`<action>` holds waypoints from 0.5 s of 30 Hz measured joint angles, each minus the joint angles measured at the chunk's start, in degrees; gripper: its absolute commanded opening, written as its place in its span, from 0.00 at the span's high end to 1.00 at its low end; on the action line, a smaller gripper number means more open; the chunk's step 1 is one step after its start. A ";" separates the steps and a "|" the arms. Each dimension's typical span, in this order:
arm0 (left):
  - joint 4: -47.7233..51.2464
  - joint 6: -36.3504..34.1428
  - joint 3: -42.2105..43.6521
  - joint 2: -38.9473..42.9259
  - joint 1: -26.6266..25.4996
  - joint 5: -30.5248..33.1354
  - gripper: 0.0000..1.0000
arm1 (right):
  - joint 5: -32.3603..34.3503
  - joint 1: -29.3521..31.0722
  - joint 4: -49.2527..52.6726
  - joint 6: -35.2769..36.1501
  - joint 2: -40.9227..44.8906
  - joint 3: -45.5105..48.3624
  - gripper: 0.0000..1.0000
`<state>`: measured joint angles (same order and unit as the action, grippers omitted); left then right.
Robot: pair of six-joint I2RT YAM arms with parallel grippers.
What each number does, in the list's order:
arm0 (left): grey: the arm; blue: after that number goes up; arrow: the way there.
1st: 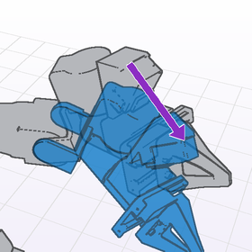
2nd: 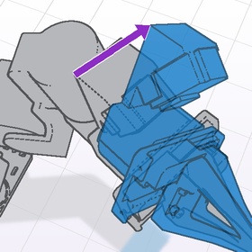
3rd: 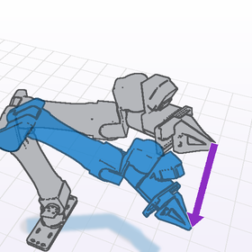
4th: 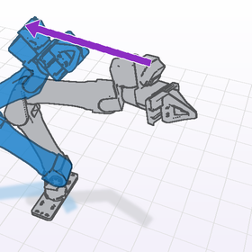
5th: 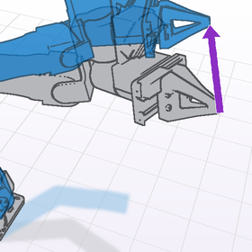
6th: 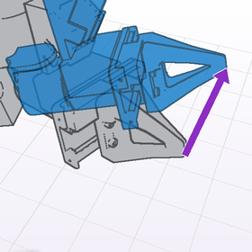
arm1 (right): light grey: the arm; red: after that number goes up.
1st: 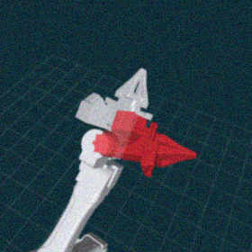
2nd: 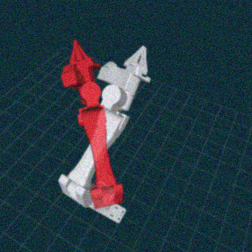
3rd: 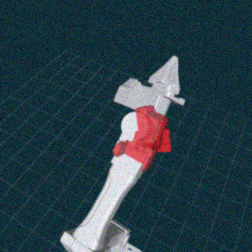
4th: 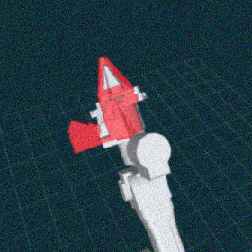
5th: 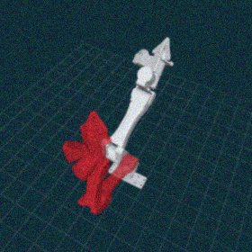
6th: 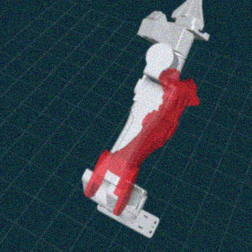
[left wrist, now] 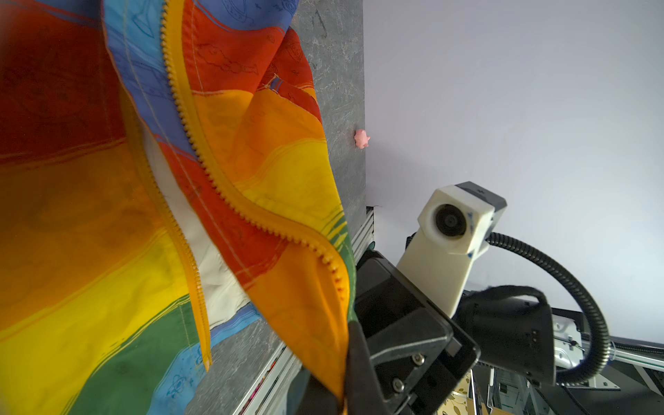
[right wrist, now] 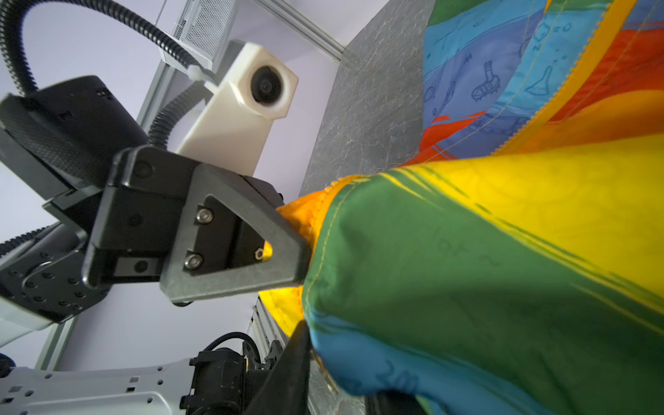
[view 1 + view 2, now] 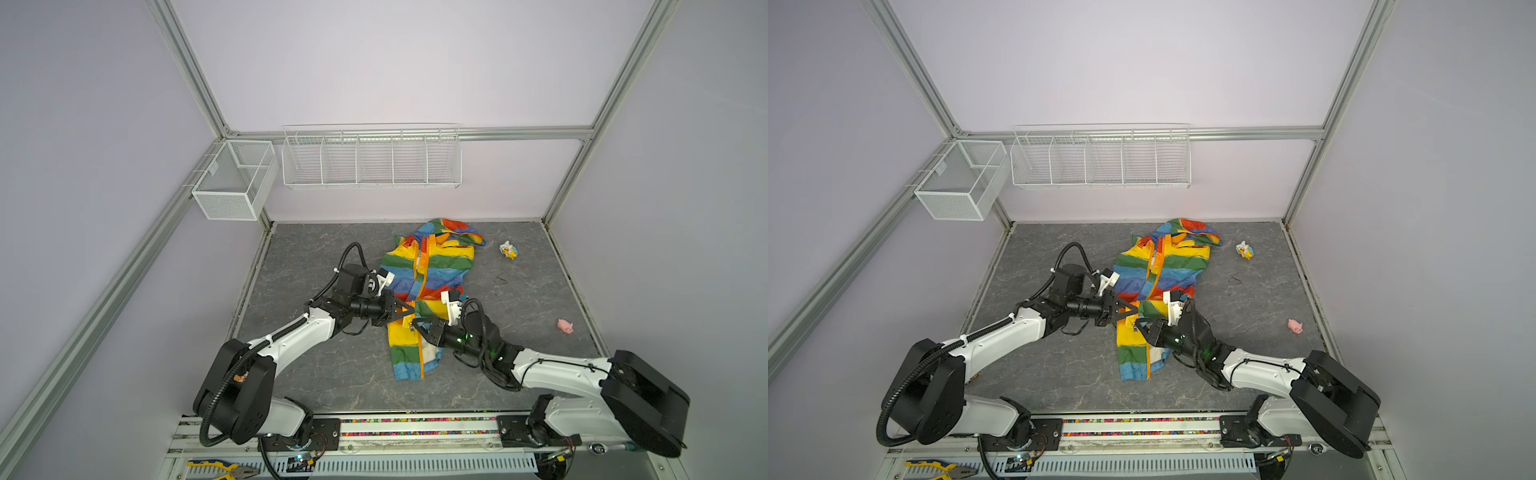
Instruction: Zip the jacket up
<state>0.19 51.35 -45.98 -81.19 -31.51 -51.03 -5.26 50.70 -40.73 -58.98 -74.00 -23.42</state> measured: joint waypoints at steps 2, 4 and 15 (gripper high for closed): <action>0.00 0.00 0.00 0.00 0.00 0.00 1.00 | -0.42 0.00 -0.37 -0.20 -0.50 -0.02 0.77; 0.00 0.00 0.00 0.00 0.00 0.00 1.00 | -0.66 0.00 -0.76 -0.24 -0.85 -0.04 0.79; 0.20 -0.20 0.00 0.00 0.09 0.09 0.84 | -1.81 -0.11 -1.36 -0.55 -1.22 -0.37 0.94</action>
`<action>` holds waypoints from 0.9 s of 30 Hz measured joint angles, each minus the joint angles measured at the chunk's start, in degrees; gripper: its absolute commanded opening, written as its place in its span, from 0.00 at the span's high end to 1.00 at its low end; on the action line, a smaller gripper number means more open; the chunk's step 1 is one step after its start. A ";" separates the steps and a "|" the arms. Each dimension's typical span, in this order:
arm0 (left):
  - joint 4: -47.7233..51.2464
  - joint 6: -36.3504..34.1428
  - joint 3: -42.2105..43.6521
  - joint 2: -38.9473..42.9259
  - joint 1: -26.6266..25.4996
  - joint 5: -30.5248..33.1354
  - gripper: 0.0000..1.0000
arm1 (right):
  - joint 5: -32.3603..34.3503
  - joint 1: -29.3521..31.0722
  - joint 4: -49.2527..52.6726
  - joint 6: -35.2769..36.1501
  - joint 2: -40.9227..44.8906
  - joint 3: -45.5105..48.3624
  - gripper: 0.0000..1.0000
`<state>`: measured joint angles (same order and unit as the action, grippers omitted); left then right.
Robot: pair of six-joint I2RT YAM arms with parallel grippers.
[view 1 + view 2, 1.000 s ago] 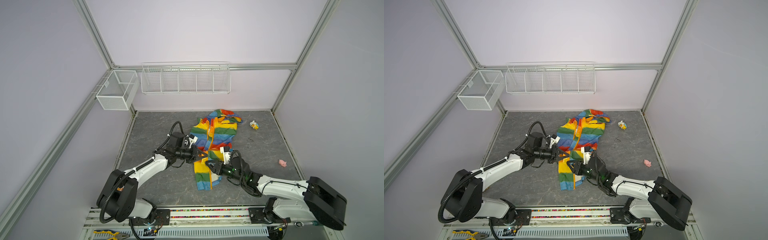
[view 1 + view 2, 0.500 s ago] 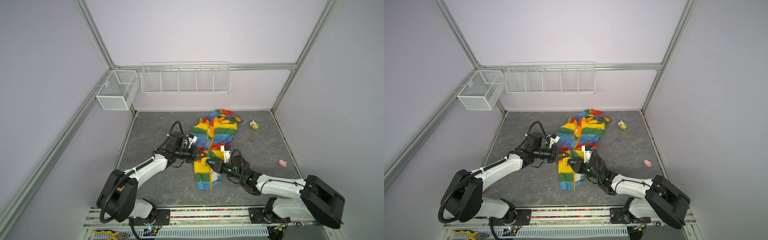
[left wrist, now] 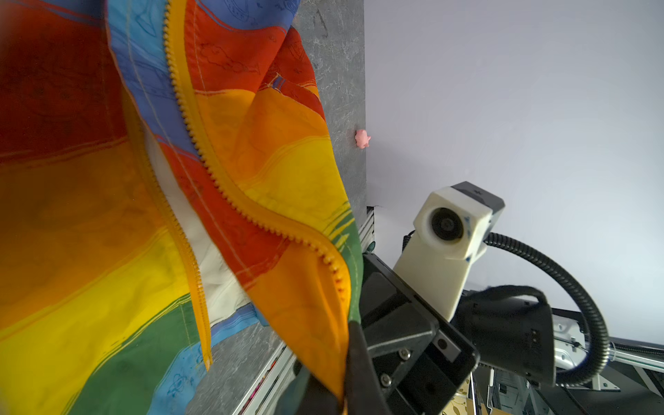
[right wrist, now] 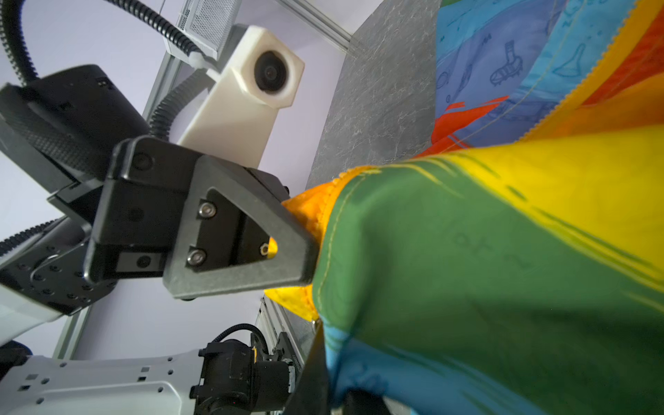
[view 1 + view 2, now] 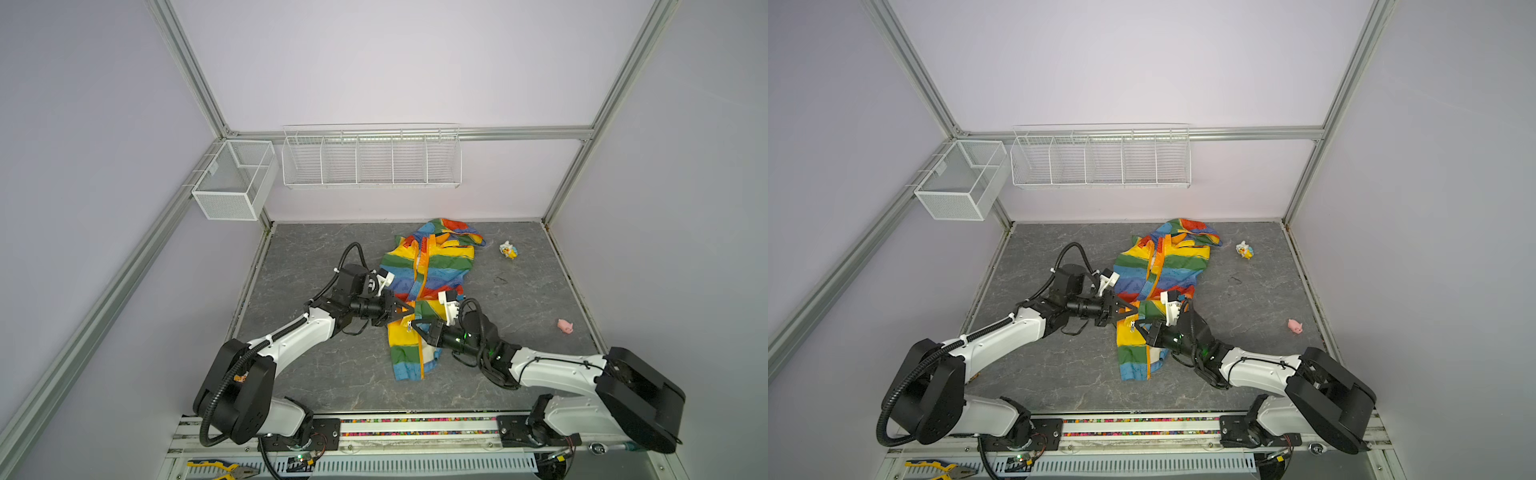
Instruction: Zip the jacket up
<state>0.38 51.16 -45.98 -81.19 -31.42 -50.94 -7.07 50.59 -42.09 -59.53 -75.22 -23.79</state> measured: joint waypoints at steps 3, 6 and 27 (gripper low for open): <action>0.46 -0.35 0.00 0.22 0.20 0.24 0.70 | -0.15 -0.35 0.00 -0.04 0.00 0.00 0.94; 1.75 -0.85 0.00 1.22 0.70 0.92 0.61 | -0.28 -1.01 0.09 0.04 0.04 0.00 0.94; 19.02 -1.81 7.69 10.05 -14.23 19.87 0.49 | 0.15 -12.74 19.21 8.22 17.97 6.21 0.94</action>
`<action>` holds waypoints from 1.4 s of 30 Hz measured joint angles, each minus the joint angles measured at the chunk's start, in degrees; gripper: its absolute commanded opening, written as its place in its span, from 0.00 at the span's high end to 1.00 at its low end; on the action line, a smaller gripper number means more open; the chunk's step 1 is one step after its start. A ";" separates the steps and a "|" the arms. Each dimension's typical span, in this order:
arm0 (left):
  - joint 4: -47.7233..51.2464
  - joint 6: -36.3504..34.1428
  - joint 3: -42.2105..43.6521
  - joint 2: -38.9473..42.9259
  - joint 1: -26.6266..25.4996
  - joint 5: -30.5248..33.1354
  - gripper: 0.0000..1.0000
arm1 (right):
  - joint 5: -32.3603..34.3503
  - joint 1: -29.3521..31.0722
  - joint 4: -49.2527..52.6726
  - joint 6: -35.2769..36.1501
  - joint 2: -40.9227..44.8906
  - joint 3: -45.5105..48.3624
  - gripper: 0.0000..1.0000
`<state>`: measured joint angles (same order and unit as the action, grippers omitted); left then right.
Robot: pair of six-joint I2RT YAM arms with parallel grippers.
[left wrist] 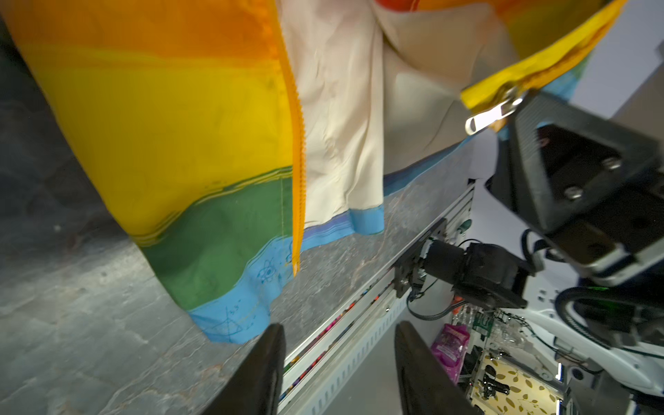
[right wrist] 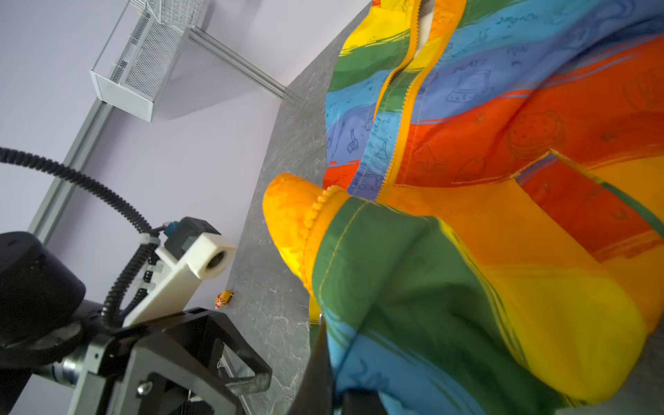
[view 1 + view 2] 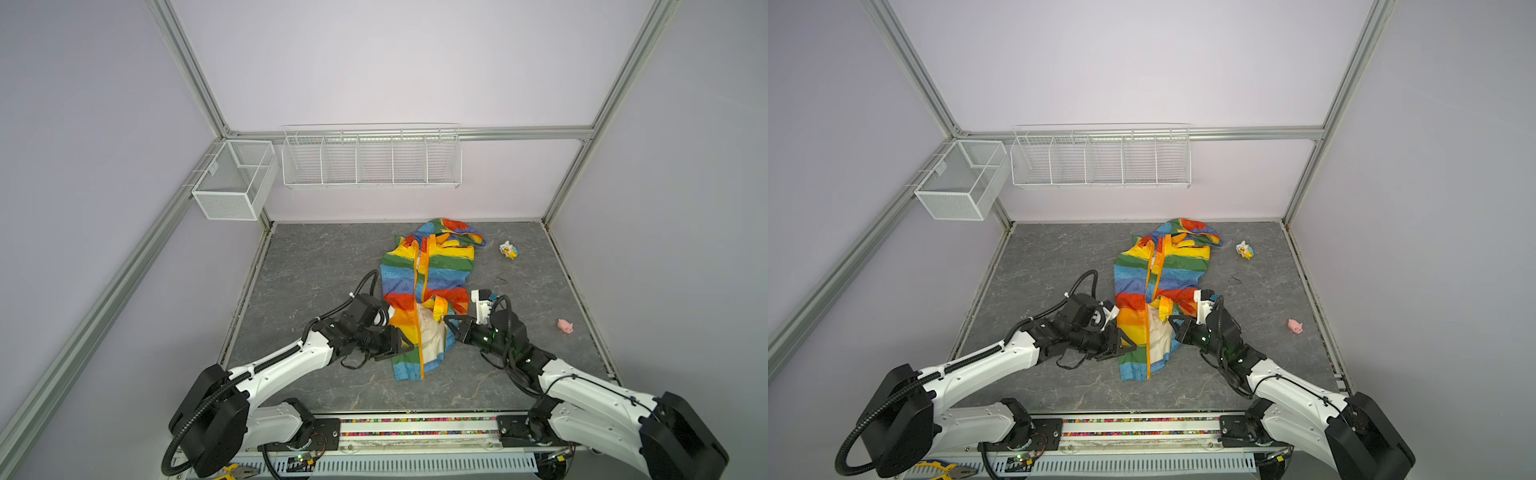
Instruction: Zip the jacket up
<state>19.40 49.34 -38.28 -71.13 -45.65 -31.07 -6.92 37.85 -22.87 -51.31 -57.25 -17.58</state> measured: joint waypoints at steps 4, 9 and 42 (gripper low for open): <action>-1.20 6.54 3.28 0.79 -6.19 2.99 0.44 | 0.28 0.00 2.12 0.37 1.09 1.75 0.94; -14.03 20.15 13.07 2.73 -12.31 5.31 0.43 | 0.68 0.00 2.71 0.35 0.90 3.13 0.94; -25.35 25.79 15.63 -4.42 -3.15 16.20 1.00 | 1.57 0.02 9.88 1.25 9.49 3.56 0.94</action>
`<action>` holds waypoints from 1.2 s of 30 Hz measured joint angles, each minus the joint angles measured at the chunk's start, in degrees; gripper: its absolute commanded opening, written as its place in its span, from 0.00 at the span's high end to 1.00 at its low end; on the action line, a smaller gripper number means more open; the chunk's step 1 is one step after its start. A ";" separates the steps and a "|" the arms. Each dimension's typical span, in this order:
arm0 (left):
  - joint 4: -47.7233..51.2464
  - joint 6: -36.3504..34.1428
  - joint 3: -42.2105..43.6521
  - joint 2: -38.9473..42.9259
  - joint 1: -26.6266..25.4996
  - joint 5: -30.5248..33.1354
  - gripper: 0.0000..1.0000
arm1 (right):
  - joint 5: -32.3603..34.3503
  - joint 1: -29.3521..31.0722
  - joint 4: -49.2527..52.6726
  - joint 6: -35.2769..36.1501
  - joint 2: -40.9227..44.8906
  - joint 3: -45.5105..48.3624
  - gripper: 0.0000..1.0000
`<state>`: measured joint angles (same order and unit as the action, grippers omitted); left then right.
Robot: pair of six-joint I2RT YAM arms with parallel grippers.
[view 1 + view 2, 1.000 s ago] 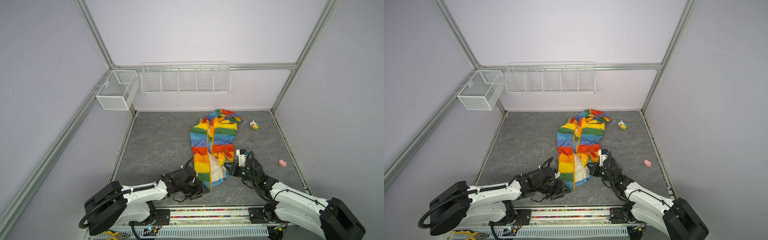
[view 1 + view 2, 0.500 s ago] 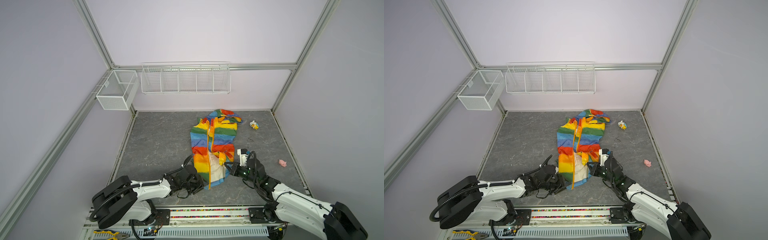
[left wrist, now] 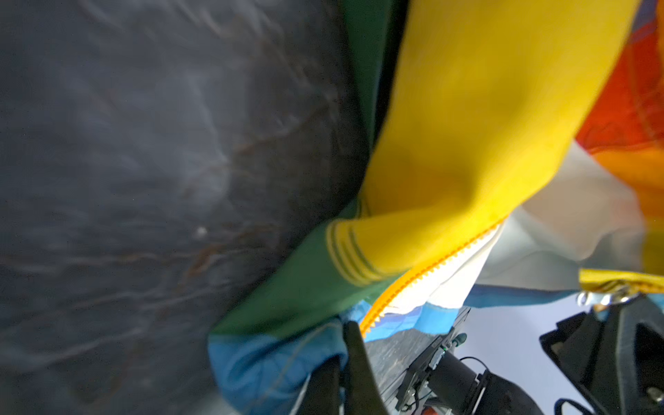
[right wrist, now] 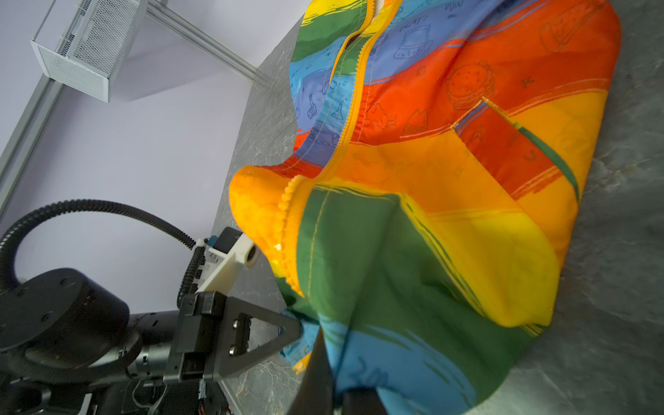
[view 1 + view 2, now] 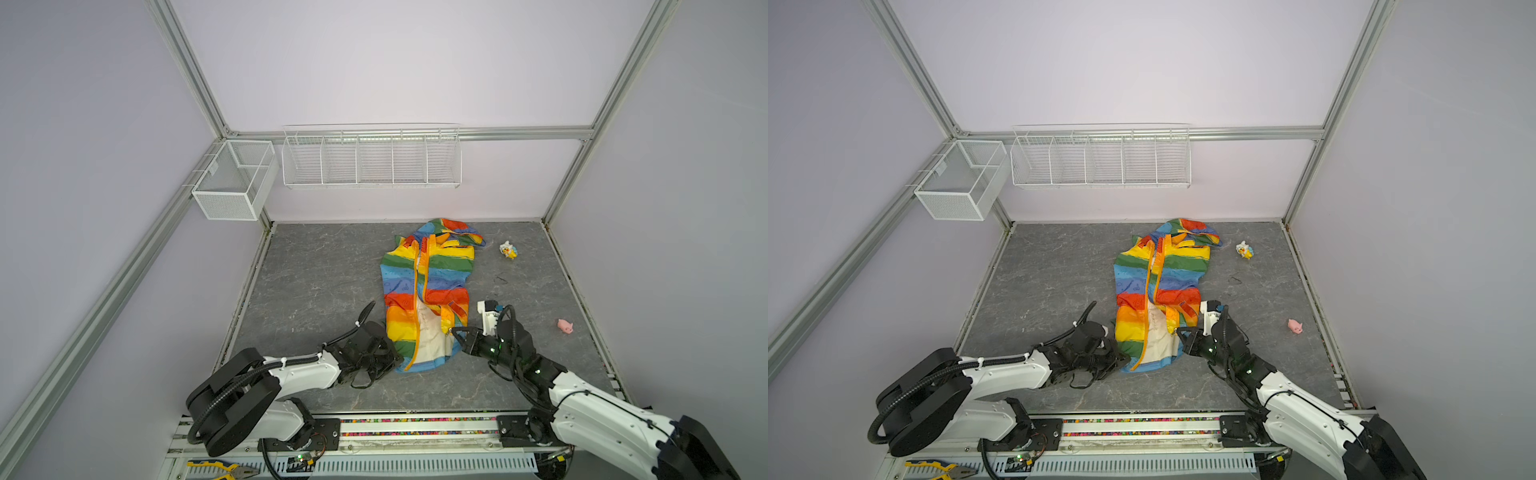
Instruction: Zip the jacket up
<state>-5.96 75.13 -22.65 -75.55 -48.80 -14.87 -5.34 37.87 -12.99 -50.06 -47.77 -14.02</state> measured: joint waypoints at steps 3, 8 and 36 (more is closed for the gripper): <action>7.56 -3.89 -1.42 6.43 5.16 1.42 1.00 | 0.85 -0.15 5.18 1.62 3.48 -2.23 0.94; 22.77 -13.94 -9.90 18.18 15.67 4.46 1.00 | 1.44 -2.93 13.81 5.84 7.89 -8.85 0.94; 8.57 -9.42 -0.20 14.25 4.63 -6.78 1.00 | -1.86 9.18 -11.74 -0.39 -34.34 -9.51 0.94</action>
<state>2.61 65.71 -22.85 -61.30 -44.16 -21.65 -7.20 47.05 -24.73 -50.46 -82.11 -23.53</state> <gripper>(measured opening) 0.047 0.064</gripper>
